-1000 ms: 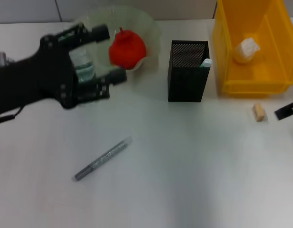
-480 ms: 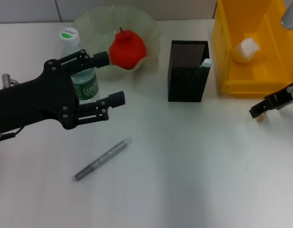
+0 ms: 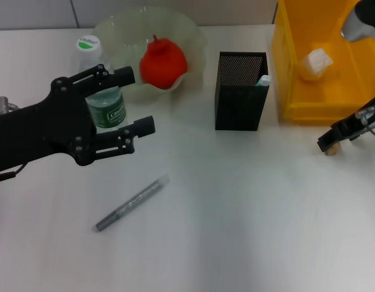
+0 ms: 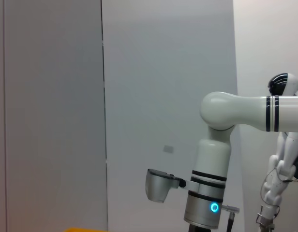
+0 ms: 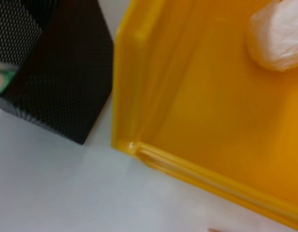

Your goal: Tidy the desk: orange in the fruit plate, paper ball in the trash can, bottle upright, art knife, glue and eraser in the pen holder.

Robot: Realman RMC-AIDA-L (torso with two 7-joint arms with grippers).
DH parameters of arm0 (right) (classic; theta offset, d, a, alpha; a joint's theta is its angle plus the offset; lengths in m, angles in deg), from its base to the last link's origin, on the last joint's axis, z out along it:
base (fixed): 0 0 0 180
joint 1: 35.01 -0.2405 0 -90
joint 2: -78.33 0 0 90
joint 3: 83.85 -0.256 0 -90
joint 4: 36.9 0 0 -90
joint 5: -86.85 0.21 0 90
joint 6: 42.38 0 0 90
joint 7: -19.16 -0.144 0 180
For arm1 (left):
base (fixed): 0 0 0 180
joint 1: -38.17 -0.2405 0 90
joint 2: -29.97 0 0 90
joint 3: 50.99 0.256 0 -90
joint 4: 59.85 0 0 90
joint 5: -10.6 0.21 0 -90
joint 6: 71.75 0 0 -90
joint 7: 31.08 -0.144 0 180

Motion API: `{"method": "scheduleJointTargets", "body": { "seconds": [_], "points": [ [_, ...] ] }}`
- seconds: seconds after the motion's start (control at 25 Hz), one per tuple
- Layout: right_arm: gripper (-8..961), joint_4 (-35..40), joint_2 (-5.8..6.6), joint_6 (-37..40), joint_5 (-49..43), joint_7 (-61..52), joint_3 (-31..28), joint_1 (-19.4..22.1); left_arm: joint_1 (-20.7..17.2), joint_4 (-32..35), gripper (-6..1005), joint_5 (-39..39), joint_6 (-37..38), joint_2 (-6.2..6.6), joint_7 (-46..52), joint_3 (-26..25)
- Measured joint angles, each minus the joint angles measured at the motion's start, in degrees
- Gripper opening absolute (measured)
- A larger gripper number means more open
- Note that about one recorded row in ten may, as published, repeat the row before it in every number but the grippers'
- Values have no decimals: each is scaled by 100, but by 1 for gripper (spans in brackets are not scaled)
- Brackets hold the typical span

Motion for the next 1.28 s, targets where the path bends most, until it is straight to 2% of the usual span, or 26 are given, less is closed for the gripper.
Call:
{"method": "scheduleJointTargets", "body": {
  "seconds": [0.16,0.4,0.64,0.76,0.8,0.84,0.96,1.04,1.08,1.28],
  "points": [
    [752,-7,-1,-40,-7,-11,168,-17,-32,-4,815,4,9,0,0,-47],
    [568,14,-5,-58,-10,-49,216,-20,-80,-23,814,4,13,-2,-1,-64],
    [281,138,-8,-41,2,-47,218,8,-99,-91,814,4,22,8,-43,-102],
    [162,558,-9,173,25,-46,225,59,-139,-132,814,9,22,13,-78,-172],
    [122,982,-13,430,61,-47,226,95,-152,-141,814,10,24,15,-89,-205],
    [121,982,-13,430,61,-47,226,95,-152,-141,814,10,24,15,-89,-205],
    [119,1834,-20,947,308,-44,226,146,-242,-154,814,12,42,19,-136,-364],
    [119,2460,-10,1287,579,-27,226,157,-257,-155,814,12,44,20,-138,-390],
    [119,3022,4,1526,782,-23,225,146,-285,-158,814,13,45,23,-138,-449],
    [118,3656,11,1403,854,84,370,11,-435,-161,814,13,48,59,-147,-526]
  ]
}}
